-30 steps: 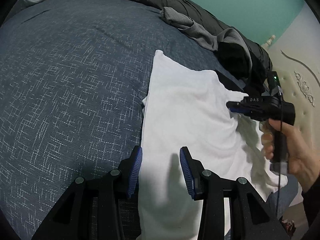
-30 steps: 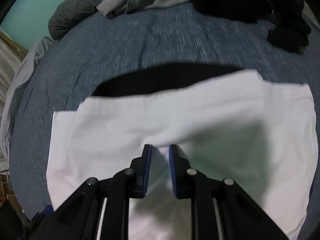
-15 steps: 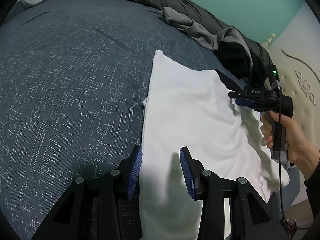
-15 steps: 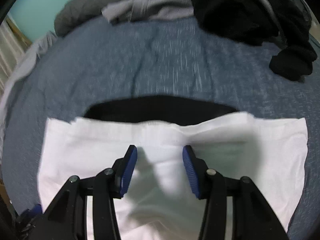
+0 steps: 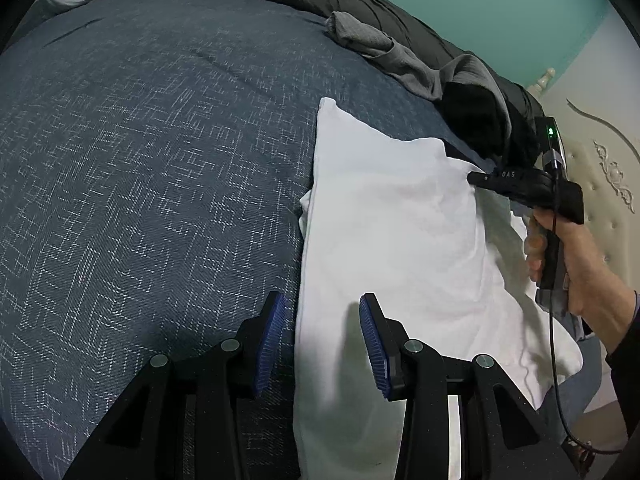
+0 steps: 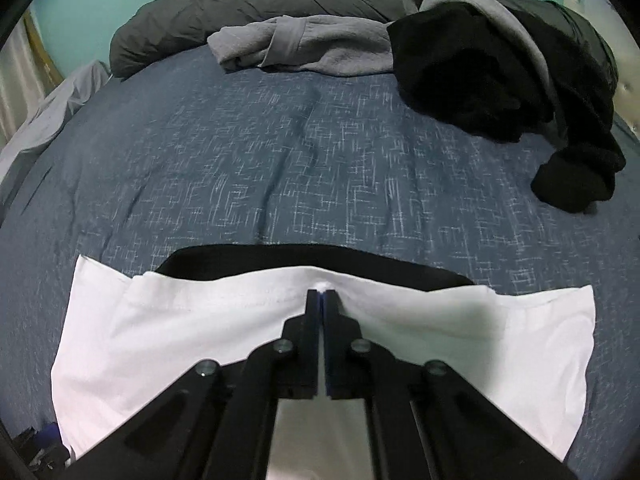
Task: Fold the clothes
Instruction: 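Grasp the collar edge with the right tool, fold it, open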
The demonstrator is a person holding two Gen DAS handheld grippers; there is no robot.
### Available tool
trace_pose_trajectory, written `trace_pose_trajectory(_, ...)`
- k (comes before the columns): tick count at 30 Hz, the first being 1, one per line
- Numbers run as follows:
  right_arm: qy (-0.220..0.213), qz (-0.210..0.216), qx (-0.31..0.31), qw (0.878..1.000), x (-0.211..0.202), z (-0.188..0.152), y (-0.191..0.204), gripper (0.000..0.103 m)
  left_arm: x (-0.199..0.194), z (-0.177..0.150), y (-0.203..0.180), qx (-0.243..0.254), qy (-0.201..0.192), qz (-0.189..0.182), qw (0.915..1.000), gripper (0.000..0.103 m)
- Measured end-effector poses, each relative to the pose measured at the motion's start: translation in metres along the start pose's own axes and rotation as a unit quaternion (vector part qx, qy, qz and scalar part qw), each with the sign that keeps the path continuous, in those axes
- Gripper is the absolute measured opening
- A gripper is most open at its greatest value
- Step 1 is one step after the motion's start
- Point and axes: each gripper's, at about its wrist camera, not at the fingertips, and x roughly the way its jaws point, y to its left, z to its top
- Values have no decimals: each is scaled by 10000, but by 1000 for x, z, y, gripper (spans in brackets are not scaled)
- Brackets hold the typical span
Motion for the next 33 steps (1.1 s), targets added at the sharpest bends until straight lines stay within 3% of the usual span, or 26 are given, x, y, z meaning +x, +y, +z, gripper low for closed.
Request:
trace_pose_trajectory(3, 167, 64, -13, 9998, 7, 1, -2, 2, 0, 0, 0, 8, -1, 23, 10000, 43)
trace_pose_trajectory(6, 49, 87, 187, 9998, -4, 1, -11, 2, -2, 1, 2, 17, -22, 52, 10000, 43)
trace_pose_trajectory(10, -281, 377, 612, 9970, -40, -10, -30, 31, -8, 4, 5, -36, -56, 69, 10000, 43)
trace_pose_trajectory(11, -374, 446, 689, 9959, -52, -17, -35, 33, -9, 4, 5, -37, -64, 63, 10000, 43)
trace_pose_trajectory(18, -816, 1039, 1473, 9802, -121, -96, -75, 35, -19, 2, 1, -83, 79, 5, 9999, 43)
trace_pose_trajectory(20, -763, 1112, 1590, 9780, -135, -122, -82, 36, -25, -1, -2, -117, 129, 53, 9998, 57)
trace_pose_trajectory(24, -756, 1247, 1743, 9738, -157, -165, -95, 36, -42, -6, -5, -211, 161, -8, 9996, 59)
trace_pose_trajectory(27, -838, 1082, 1882, 9725, -177, -187, -115, 38, -53, -15, -4, -197, 262, 90, 9994, 60)
trace_pose_trajectory(33, -582, 828, 2125, 9719, -217, -212, -173, 44, -63, -35, 4, -211, 715, 203, 9970, 60)
